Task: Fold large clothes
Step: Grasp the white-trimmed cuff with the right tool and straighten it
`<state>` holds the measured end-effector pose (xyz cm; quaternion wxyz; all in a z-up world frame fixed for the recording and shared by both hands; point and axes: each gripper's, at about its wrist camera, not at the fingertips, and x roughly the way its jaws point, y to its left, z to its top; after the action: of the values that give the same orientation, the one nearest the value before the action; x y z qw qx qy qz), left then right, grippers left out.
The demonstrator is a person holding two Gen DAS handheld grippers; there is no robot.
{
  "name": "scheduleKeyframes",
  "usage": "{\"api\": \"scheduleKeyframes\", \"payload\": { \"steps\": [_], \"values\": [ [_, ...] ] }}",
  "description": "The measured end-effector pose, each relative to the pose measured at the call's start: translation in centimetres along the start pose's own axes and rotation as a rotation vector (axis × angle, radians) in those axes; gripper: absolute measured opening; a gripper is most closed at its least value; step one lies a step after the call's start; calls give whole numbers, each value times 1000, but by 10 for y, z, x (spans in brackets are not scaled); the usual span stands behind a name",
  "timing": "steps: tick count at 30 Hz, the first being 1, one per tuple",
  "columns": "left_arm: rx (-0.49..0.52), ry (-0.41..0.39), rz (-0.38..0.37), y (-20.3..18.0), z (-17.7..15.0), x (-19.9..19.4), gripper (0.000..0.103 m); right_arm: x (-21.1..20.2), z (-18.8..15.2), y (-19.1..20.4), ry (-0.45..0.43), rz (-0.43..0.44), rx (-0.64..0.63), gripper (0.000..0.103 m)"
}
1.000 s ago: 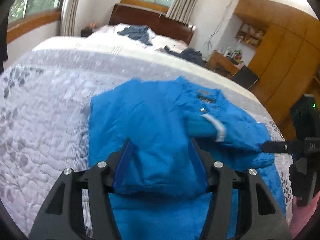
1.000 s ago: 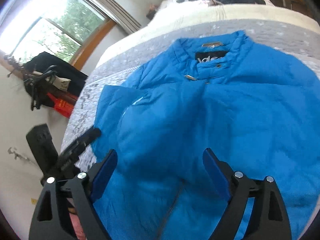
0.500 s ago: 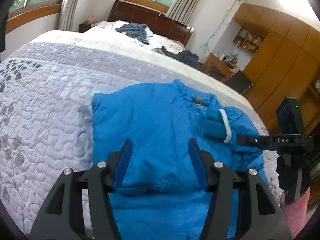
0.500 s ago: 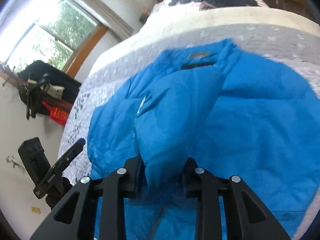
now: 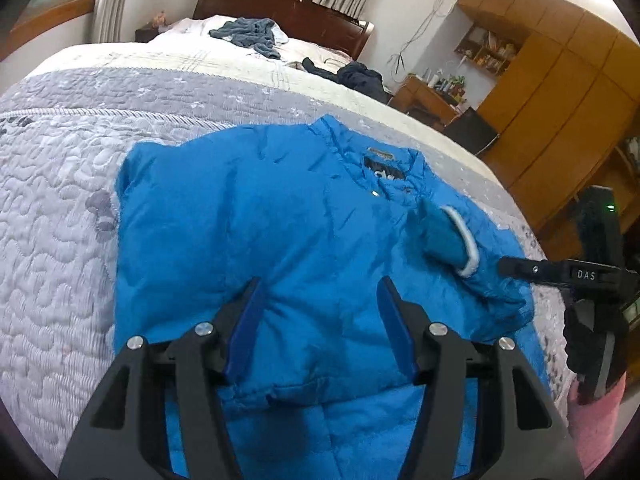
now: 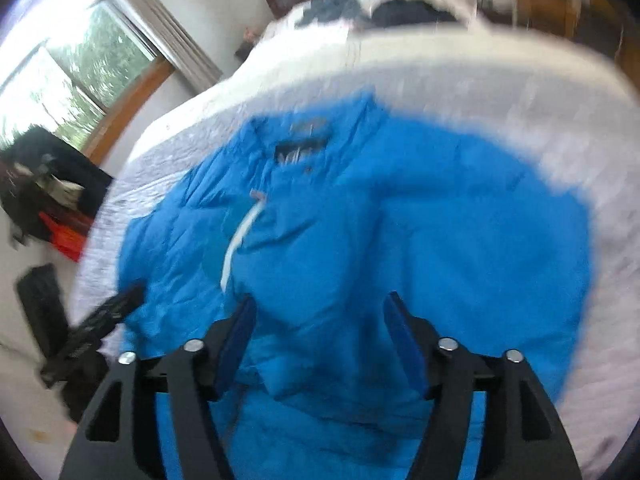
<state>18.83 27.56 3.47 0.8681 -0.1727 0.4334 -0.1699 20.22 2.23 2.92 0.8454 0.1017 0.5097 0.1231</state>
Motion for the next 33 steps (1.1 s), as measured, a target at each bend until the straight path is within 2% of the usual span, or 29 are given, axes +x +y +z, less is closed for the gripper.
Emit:
{"api": "scheduleKeyframes", "payload": {
  "steps": [2, 4, 9, 11, 12, 14, 15, 17, 18, 19, 20, 25, 27, 29, 33],
  "values": [
    [9, -9, 19, -3, 0, -5, 61, -9, 3, 20, -35, -62, -84, 80],
    [25, -22, 35, -6, -1, -8, 64, -8, 4, 44, -38, -108, -173, 80],
    [-1, 0, 38, 6, -2, -1, 64, 38, 4, 96, 32, -210, -323, 86],
    [-3, 1, 37, 9, -1, 1, 64, 58, 2, 101, 71, -264, -341, 86],
    [0, 1, 34, 9, -1, 2, 64, 69, 3, 100, 80, -311, -345, 86],
    [5, -1, 33, 10, -2, 3, 64, 77, 2, 97, 77, -347, -348, 84],
    [7, -1, 35, 10, -2, 4, 64, 78, 4, 92, 72, -341, -332, 80],
    [12, -1, 39, 9, -3, 6, 64, 70, 7, 79, 60, -333, -288, 52],
    [14, -1, 41, 9, -3, 6, 64, 64, 10, 70, 56, -291, -252, 49],
    [15, -2, 42, 9, -4, 6, 64, 56, 12, 61, 51, -238, -217, 39],
    [14, -3, 42, 9, -4, 6, 64, 47, 13, 51, 42, -191, -178, 35],
    [8, -4, 40, 11, -6, 6, 65, 3, 7, 1, -6, -1, -2, 31],
    [9, -5, 42, 11, -6, 7, 65, -8, 3, -20, -16, 37, 55, 31],
    [9, -5, 44, 11, -6, 8, 65, -16, -1, -39, -22, 41, 100, 31],
    [8, -6, 46, 11, -7, 8, 65, -22, -13, -77, -13, -19, 159, 34]
  ]
}}
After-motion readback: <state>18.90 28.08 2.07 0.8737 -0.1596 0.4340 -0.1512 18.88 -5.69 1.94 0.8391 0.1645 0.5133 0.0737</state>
